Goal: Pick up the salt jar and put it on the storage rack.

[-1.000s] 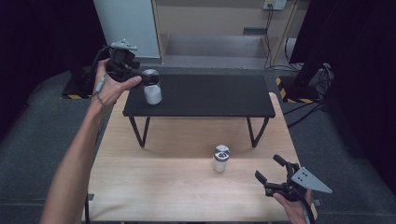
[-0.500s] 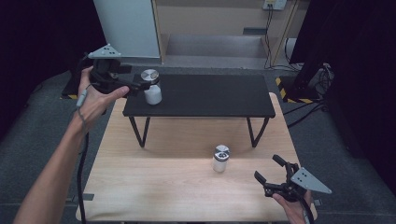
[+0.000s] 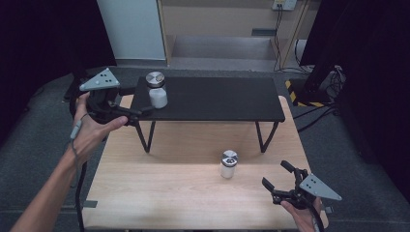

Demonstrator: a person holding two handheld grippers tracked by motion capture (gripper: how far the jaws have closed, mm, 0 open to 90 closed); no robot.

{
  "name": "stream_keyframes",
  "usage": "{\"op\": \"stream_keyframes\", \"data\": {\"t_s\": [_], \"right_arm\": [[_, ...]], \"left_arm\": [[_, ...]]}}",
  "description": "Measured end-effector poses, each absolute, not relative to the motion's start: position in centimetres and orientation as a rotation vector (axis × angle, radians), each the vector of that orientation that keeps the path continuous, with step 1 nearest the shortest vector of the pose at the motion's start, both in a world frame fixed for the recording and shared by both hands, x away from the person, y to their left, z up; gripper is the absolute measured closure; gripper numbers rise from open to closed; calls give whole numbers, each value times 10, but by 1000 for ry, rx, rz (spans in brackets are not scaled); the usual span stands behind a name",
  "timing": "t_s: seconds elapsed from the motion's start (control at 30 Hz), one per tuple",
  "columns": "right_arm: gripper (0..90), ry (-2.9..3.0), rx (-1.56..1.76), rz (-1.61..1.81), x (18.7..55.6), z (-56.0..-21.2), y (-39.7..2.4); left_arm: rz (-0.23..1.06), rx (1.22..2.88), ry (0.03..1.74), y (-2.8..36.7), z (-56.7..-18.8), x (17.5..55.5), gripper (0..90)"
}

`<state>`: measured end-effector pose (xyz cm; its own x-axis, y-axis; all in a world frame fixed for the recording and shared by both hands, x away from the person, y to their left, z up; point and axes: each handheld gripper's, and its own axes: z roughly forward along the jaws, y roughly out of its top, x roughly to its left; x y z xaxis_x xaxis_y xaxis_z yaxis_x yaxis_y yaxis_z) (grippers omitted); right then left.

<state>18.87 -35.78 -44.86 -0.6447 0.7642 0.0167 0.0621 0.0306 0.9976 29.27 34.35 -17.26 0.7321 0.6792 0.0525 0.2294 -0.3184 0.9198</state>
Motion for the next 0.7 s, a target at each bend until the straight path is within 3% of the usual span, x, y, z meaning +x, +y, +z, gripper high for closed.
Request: {"op": "stream_keyframes", "data": {"t_s": [0.27,0.7], "right_arm": [[69,1772,833,1665,189,-449,-357],[70,1776,835,1659,189,-448,-356]], "left_arm": [[495,1811,714,348,-209,271,61],[604,1835,658,341,-263,241,65]]}}
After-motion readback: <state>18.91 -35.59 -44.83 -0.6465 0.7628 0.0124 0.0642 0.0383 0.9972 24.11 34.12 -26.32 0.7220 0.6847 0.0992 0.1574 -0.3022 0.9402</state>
